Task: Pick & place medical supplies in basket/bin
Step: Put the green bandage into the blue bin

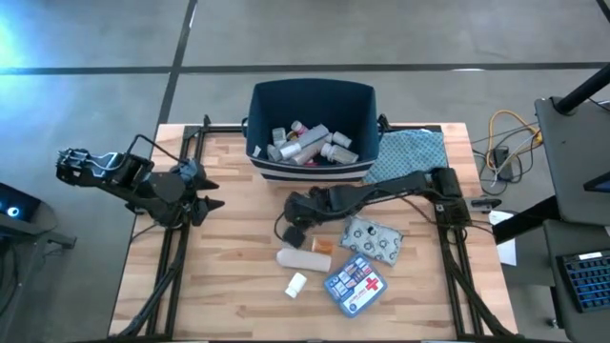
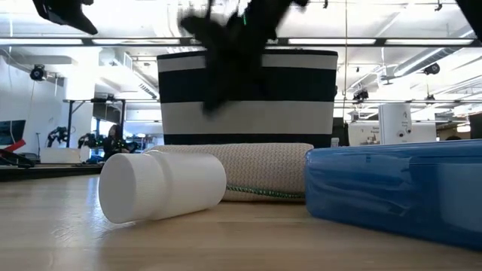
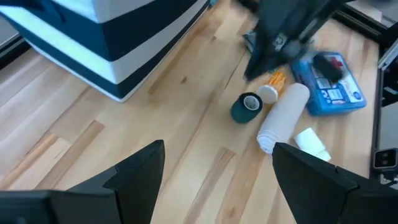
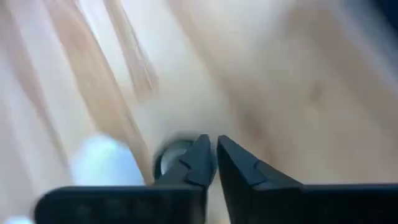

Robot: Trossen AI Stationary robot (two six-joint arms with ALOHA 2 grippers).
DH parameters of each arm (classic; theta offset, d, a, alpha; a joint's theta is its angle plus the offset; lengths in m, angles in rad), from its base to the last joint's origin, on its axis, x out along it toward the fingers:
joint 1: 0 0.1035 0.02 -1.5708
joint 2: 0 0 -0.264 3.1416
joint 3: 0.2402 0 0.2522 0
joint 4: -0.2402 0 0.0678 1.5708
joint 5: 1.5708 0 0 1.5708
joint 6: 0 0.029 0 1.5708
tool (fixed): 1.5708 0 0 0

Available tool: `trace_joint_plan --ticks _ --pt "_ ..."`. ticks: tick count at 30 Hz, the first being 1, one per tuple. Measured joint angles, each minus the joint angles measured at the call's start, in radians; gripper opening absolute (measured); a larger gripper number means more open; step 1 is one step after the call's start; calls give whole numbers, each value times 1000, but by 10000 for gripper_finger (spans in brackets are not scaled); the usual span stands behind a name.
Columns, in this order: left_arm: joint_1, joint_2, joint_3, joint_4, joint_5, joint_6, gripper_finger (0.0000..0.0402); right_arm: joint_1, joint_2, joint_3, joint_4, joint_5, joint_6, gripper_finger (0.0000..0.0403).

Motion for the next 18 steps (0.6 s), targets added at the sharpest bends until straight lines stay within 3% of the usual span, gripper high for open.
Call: trace_joint_plan --ticks 6,8,14,18 --pt "0 1 -3 -5 0 -17 276 -18 -135 203 -5 265 -110 9" --pt "0 1 -10 -5 0 -17 276 -45 -167 263 -54 294 -153 9" --pt "0 1 -52 -2 -1 -19 276 -105 -121 340 -341 46 -157 18" --pt "0 1 -90 -2 1 -44 276 -69 -61 327 -378 -89 -177 47"
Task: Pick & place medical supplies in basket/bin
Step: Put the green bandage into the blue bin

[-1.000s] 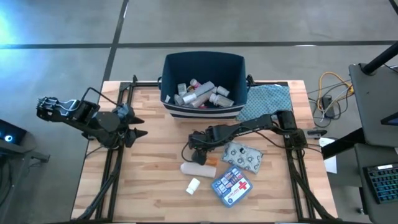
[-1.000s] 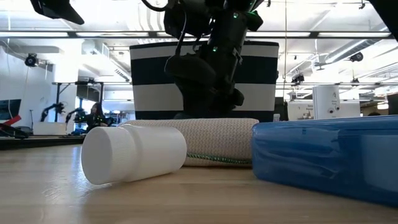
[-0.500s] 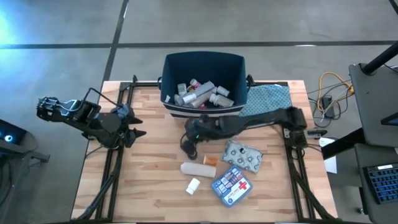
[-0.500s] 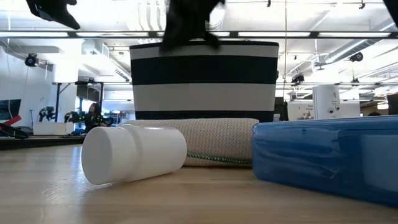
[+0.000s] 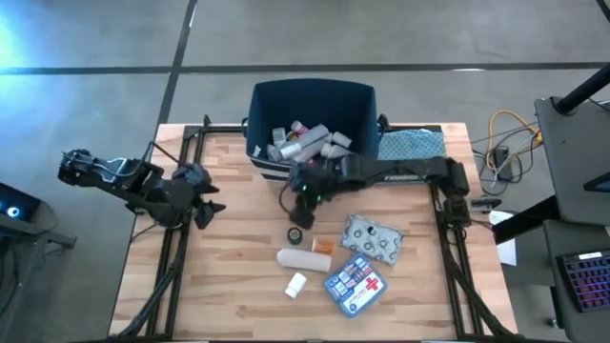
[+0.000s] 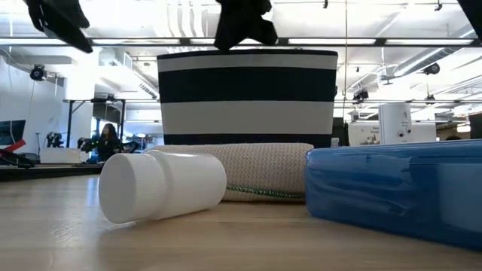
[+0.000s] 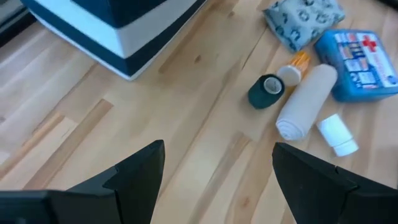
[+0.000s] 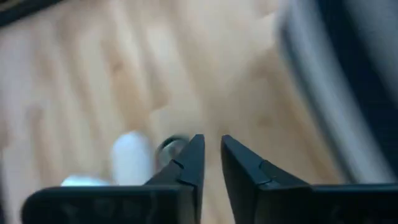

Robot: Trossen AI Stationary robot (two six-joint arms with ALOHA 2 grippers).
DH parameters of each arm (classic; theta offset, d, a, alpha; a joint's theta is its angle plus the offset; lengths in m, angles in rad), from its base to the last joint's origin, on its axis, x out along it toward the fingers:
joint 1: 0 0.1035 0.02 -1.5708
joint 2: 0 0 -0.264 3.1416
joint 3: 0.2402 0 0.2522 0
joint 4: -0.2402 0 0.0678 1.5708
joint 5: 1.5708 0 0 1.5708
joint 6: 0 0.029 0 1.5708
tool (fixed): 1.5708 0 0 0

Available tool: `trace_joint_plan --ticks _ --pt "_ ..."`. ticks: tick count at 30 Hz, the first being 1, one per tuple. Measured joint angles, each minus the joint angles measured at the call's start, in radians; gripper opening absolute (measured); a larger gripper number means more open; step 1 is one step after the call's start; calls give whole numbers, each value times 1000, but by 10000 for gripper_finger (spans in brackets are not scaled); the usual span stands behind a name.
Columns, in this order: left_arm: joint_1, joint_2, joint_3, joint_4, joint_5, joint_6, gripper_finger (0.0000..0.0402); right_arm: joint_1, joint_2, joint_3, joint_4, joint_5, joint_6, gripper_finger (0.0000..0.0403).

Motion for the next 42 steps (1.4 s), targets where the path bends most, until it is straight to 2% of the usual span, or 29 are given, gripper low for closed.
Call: trace_joint_plan --ticks 5,13,16,20,24,42 --pt "0 0 -51 3 48 -42 276 44 61 5 2 -29 -129 113" --pt "0 0 -95 7 77 -64 276 92 144 2 26 -29 -486 259" --pt "0 0 -98 7 78 -64 276 97 183 9 35 -23 -551 308" --pt "0 0 -99 8 79 -64 276 97 223 12 55 -23 -560 357" --pt "0 0 -99 8 84 -64 276 97 270 11 53 -21 -573 374" --pt "0 -1 -99 7 83 -60 276 93 383 1 69 -26 -550 374"
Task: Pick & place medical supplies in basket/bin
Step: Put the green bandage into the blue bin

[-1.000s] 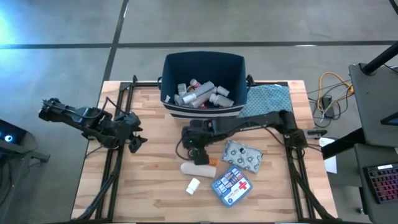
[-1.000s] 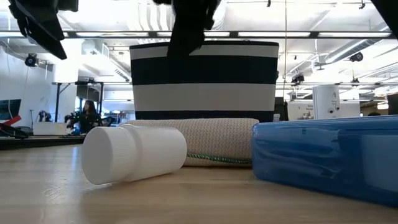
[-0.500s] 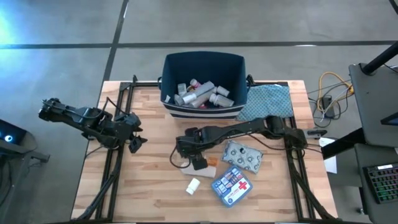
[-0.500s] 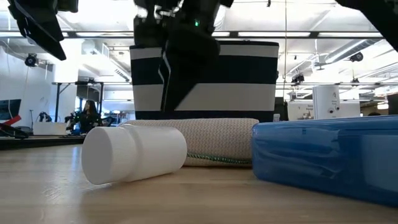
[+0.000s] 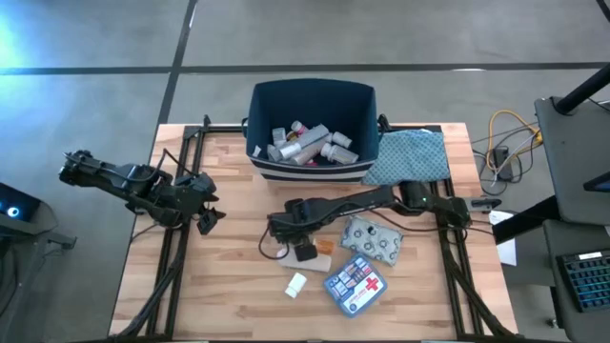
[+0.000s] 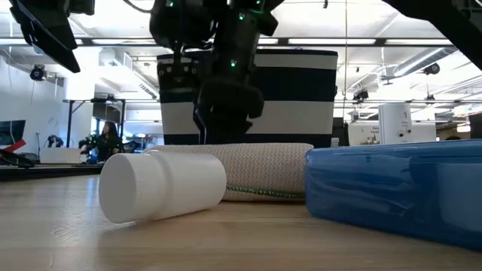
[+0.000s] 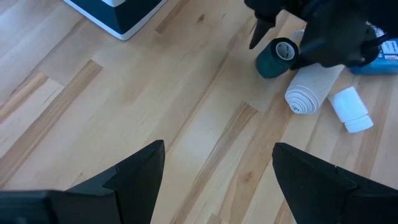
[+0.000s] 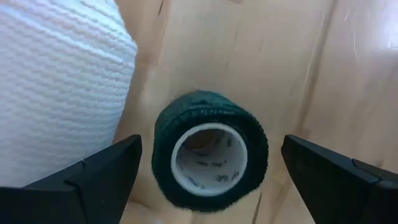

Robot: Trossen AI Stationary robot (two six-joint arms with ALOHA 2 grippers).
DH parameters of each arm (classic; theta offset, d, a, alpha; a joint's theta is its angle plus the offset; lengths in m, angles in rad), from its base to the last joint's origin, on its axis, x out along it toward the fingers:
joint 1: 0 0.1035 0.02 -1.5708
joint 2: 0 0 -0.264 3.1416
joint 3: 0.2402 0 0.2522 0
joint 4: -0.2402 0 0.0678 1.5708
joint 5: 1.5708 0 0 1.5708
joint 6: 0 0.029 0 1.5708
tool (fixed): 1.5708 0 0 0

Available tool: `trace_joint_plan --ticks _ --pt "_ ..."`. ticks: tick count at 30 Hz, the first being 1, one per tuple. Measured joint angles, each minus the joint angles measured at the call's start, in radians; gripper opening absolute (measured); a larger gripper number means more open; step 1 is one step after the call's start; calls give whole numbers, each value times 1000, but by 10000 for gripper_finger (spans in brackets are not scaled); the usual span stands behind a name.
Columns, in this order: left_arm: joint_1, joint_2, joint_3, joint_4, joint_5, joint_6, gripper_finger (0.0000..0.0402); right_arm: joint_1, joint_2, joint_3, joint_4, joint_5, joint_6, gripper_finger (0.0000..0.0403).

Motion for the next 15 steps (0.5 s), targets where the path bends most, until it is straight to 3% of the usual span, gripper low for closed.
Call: trace_joint_plan --ticks 6,15 --pt "0 0 0 0 -1 0 276 2 14 3 25 -3 26 351" --pt "0 0 0 0 -3 0 276 1 11 4 32 -4 35 231"
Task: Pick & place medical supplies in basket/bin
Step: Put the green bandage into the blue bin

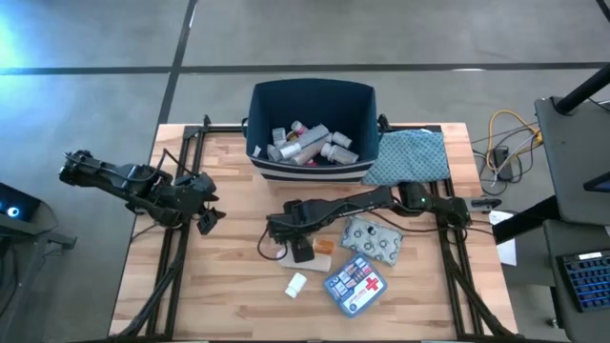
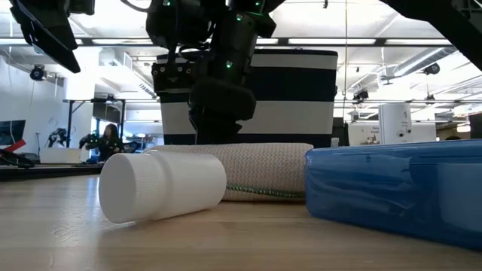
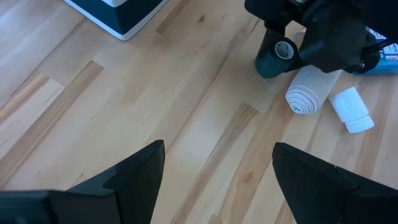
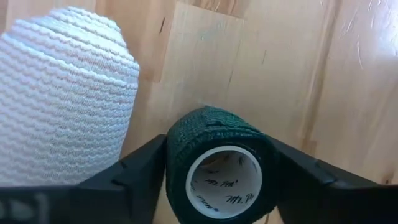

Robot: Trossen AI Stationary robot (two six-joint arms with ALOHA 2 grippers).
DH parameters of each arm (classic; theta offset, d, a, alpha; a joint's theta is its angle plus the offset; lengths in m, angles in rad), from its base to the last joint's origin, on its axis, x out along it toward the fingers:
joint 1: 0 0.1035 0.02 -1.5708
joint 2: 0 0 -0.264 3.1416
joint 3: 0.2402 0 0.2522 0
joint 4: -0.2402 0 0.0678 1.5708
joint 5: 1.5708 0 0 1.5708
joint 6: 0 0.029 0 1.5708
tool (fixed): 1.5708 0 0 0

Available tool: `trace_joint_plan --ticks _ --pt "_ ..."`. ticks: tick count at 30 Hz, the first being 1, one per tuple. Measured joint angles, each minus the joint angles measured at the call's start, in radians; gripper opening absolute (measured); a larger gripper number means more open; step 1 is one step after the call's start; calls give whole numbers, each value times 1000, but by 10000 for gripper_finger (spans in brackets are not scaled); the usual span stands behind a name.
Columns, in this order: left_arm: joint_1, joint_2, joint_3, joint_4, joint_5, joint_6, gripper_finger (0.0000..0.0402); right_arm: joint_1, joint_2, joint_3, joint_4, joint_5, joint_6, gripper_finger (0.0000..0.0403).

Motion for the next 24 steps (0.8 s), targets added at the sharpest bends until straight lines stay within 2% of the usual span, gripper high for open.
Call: trace_joint_plan --ticks 4,6,13,17,19,22,24 --pt "0 0 0 0 0 0 276 -1 0 32 -8 7 12 177" --pt "0 0 0 0 0 0 276 -2 -3 74 -17 47 11 159" --pt "0 0 0 1 1 0 276 -16 -75 342 -49 279 -24 158" --pt "0 1 0 9 0 0 276 -19 -283 219 155 510 -114 176" --pt "0 1 0 13 -1 0 276 -39 -369 184 196 611 -120 188" --pt "0 1 0 30 -5 0 276 -114 -462 156 149 716 5 197" --pt "0 1 0 47 -9 0 276 -191 -502 133 72 686 162 199"
